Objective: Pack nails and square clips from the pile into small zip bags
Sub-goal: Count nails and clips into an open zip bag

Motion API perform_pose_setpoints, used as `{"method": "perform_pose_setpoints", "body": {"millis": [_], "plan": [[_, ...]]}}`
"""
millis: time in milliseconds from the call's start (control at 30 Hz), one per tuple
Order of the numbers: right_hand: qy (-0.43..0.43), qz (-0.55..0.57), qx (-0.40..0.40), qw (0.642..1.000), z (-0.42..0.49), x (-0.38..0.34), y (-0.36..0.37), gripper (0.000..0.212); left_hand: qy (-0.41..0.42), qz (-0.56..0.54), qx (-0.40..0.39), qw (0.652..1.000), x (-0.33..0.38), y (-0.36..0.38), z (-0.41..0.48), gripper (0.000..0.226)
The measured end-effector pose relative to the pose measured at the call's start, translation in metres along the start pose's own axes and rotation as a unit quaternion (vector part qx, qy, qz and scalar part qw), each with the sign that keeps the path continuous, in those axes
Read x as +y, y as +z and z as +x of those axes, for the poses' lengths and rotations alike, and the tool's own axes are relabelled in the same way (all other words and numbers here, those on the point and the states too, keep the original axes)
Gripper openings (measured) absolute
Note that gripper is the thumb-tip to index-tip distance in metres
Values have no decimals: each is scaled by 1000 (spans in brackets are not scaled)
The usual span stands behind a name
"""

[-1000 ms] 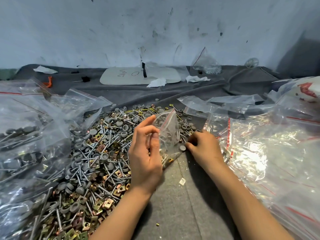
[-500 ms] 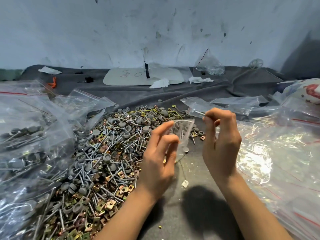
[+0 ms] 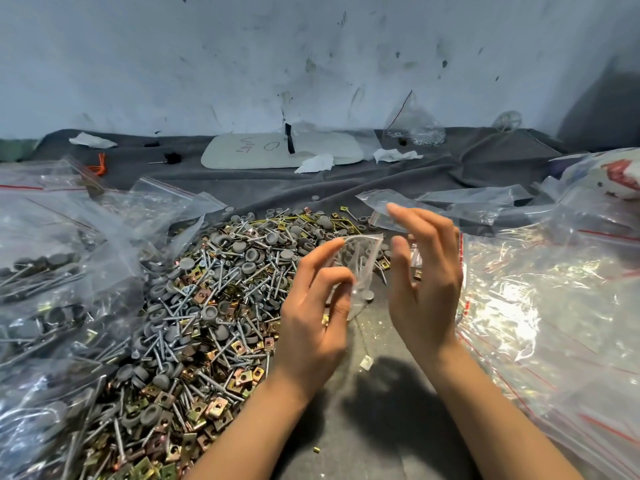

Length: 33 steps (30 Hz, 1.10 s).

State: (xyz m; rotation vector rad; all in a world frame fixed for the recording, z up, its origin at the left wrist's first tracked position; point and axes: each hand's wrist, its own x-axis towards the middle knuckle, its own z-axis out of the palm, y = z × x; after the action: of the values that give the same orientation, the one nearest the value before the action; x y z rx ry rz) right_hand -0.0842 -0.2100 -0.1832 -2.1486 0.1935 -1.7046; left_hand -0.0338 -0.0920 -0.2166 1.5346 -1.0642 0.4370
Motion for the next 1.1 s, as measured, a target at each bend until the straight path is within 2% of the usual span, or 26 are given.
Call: {"method": "perform_pose_setpoints", "body": {"millis": [67,167,300,400,600,667,733,833,900,1000,1100], "plan": [[70,-10,0,997,1,9,0,29,-12,-12,17,1000,1,0,1,15],[168,-58,-107,978,-2,29,2,26,-31,-25,45,998,3,0,1,13],[249,-156,-300,907,-14,53,10,24,-56,-43,65,995,3,-1,1,14],[288,-170,-344,878,-17,56,13,30,-59,-39,70,995,4,-3,2,14],[254,-181,-314,897,-18,58,15,25,-52,-19,61,997,4,-1,3,16],[234,-138,-246,930,-13,54,10,25,-40,-9,45,998,4,0,3,17],[206,-55,-144,966,-4,43,4,23,-12,10,28,999,5,0,3,17],[107,66,-32,992,6,23,-5,21,21,26,-1,999,4,1,1,17],[55,114,-23,992,7,9,-7,22,30,28,-16,999,4,3,0,16],[-10,138,-53,989,2,-3,-5,33,24,22,-14,999,4,3,-1,16],[-23,134,-79,988,0,-3,-4,40,7,26,2,1000,2,2,-2,18]]}}
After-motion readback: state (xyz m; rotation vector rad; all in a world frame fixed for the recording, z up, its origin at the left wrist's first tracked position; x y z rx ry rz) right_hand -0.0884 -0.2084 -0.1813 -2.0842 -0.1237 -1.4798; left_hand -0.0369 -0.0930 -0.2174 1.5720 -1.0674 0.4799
